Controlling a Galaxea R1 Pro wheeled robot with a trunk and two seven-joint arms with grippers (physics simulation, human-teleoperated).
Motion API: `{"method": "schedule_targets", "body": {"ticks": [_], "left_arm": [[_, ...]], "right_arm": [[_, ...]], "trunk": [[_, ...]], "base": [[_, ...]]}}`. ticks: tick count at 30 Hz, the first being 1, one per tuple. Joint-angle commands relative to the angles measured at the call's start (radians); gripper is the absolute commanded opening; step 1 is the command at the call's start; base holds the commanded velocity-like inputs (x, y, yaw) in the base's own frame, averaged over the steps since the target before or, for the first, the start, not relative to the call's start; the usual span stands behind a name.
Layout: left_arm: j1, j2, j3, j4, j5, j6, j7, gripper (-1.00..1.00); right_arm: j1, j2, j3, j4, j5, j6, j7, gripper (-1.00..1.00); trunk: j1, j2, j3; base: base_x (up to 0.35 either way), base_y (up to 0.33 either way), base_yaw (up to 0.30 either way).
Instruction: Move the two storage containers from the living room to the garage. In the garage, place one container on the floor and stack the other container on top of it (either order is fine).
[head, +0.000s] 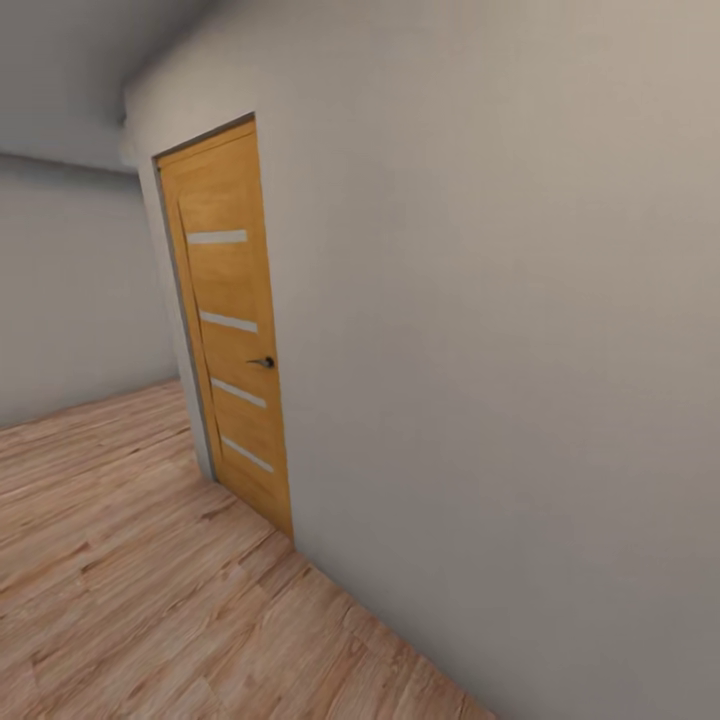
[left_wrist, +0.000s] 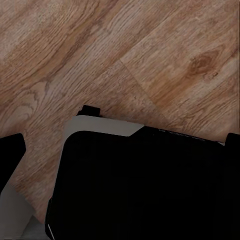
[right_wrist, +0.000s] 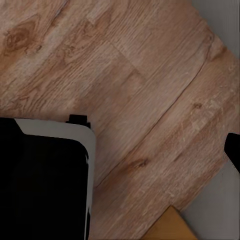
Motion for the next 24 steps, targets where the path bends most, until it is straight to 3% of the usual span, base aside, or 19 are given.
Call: {"method": "schedule_targets", "body": {"ticks": [1, 7, 24], "left_arm": [[0.0, 0.0, 0.005, 0.0, 0.003, 0.0, 0.002, 1.0], [0.0, 0.0, 0.005, 0.0, 0.002, 0.0, 0.002, 1.0], [0.0, 0.0, 0.005, 0.0, 0.002, 0.0, 0.002, 1.0]], "right_arm": [[-0.001, 0.001, 0.008, 0.003, -0.005, -0.006, -0.002, 1.0], [-0.001, 0.003, 0.008, 0.003, -0.005, -0.006, -0.002, 1.0], [-0.001, 0.003, 0.008, 0.003, -0.005, -0.006, -0.002, 1.0]], "trunk": [[0.001, -0.001, 0.0], [0.001, -0.001, 0.0], [0.001, -0.001, 0.0]], "base": [[0.276, 0.0, 0.0], [0.136, 0.0, 0.106], [0.008, 0.0, 0.258]]}}
